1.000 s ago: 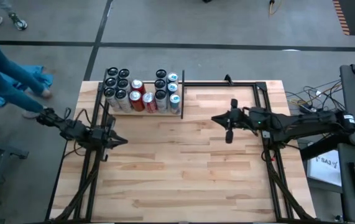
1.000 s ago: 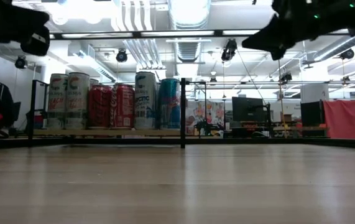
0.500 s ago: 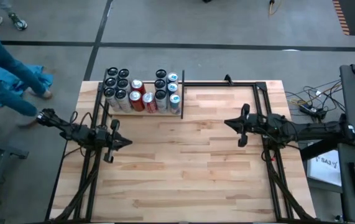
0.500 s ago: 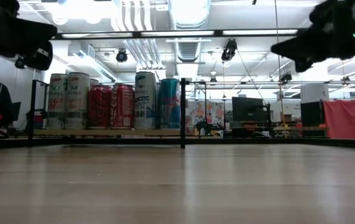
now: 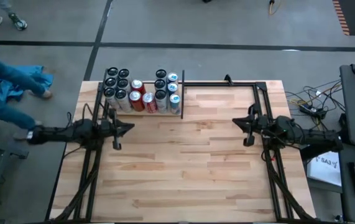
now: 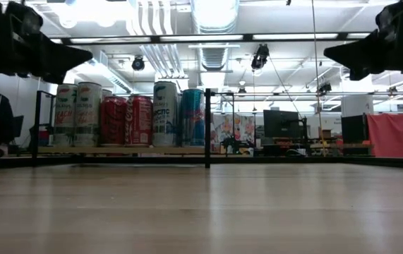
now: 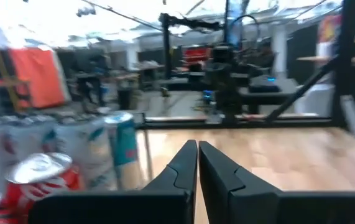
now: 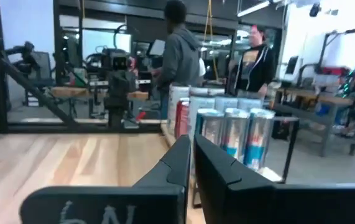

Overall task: Place canned beverage on shelf
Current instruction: Return to Home Position

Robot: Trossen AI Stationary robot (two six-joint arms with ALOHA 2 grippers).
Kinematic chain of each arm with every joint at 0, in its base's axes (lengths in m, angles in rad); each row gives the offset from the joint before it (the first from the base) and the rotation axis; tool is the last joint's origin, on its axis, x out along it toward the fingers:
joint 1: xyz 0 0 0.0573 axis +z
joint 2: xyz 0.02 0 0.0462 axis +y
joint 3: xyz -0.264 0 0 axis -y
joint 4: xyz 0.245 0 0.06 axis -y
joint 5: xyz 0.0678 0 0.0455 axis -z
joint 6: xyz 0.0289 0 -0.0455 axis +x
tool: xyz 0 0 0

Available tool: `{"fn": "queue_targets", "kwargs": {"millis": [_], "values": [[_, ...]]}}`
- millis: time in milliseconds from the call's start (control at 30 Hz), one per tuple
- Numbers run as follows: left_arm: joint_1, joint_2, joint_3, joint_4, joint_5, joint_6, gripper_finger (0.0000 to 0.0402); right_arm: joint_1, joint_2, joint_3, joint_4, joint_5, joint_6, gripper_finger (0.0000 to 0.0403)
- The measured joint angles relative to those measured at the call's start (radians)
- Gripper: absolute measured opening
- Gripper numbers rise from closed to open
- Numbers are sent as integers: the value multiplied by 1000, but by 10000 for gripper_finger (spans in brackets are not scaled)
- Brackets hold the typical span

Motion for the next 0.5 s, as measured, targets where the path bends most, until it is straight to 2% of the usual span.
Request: {"fn": "queue_targets", "kwargs": {"millis": [133,200,367,500], "values": [[125,-1,0,-18,271,-91,0,0,5,0,-46,-6,34,13],[156,-1,0,-24,362,-107,0,0,5,0,-82,-3,39,13],[163,3,0,-21,376,-112,0,0,6,-1,-104,132,71,13],[163,4,0,-26,377,-171,0,0,8,-1,-102,161,72,13]]}}
